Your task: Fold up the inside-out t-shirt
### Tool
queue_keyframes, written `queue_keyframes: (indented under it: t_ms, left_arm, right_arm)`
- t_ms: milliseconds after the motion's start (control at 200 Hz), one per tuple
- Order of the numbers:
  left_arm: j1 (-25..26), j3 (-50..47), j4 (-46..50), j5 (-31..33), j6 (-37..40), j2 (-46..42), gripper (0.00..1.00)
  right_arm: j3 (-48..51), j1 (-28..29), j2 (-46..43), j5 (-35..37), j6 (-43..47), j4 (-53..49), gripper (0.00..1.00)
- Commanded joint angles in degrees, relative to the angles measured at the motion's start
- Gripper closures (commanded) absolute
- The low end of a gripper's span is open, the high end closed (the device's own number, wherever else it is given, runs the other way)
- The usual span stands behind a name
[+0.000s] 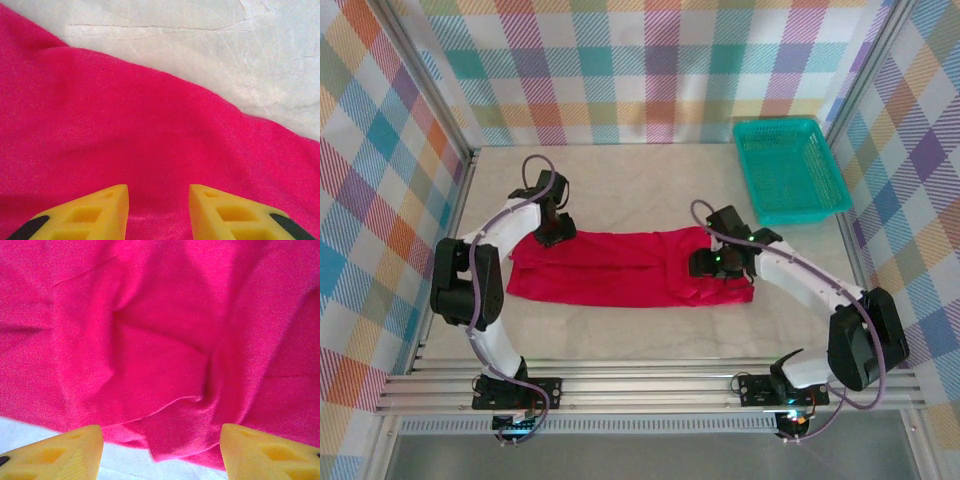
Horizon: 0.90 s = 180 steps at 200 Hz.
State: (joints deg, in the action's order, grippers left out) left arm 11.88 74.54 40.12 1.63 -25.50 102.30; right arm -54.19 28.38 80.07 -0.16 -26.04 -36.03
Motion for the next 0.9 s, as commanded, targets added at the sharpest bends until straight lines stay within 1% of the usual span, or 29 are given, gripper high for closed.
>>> queue_keyframes:
  t_ms: [0,75,120,245,310,375,450,555,605,640,665,740,770,845,895]
  left_arm:
    - [0.7,1.6,-0.6,-2.1,0.4,2.0,0.63]
    - [0.6,1.3,-1.9,-3.4,-0.4,2.5,0.64]
    - [0.5,1.2,-2.3,-4.1,-0.7,2.9,0.64]
    - [0.2,1.2,-2.4,-4.6,-0.7,3.8,0.64]
    - [-0.1,1.2,-2.5,-4.6,-0.7,4.0,0.64]
    - [-0.2,1.2,-2.6,-5.0,-0.8,4.3,0.64]
    - [-0.2,1.2,-2.8,-5.3,-0.9,4.5,0.64]
    - [-0.4,1.4,-2.9,-5.4,-0.9,4.9,0.65]
    - [-0.8,1.2,-2.9,-5.6,-1.1,5.1,0.65]
    - [-1.3,1.1,-3.0,-5.8,-1.2,5.3,0.65]
    - [-1.6,0.8,-3.3,-6.1,-1.4,5.3,0.65]
    - [-2.7,-0.2,-4.3,-6.8,-1.9,4.9,0.67]
    - [-3.2,-0.6,-4.6,-7.1,-2.1,4.9,0.67]
    - [-4.5,-1.5,-5.5,-7.1,-2.7,5.2,0.68]
    - [-5.5,-2.1,-6.0,-7.0,-3.2,5.7,0.69]
  right_arm:
    - [-0.5,-0.5,2.4,-7.6,-3.8,1.0,0.34]
    - [-0.9,-0.5,4.6,-11.9,-5.2,1.9,0.27]
    - [-0.4,-0.4,5.2,-12.3,-6.1,1.5,0.26]
    - [3.5,-0.3,2.5,-7.0,-7.7,-0.5,0.28]
    - [5.8,-0.3,0.6,-6.1,-7.9,0.4,0.32]
    - [6.9,-0.3,0.0,-6.4,-7.9,1.0,0.33]
    - [7.4,-0.3,0.8,-7.5,-7.9,2.0,0.4]
    - [7.5,-0.3,3.0,-7.4,-7.9,3.9,0.42]
    - [7.0,-0.3,4.3,-6.3,-7.5,4.4,0.45]
    - [6.4,-0.4,5.2,-5.5,-7.1,4.4,0.49]
    - [5.7,-0.4,5.8,-5.0,-6.8,4.2,0.55]
    - [4.2,-0.4,6.4,-4.3,-6.1,2.6,0.8]
    - [3.8,-0.4,6.1,-3.8,-5.9,1.6,0.88]
    - [3.7,-0.4,4.2,-3.0,-5.4,-0.9,0.99]
    - [3.9,-0.4,2.8,-2.1,-5.0,-2.9,1.0]
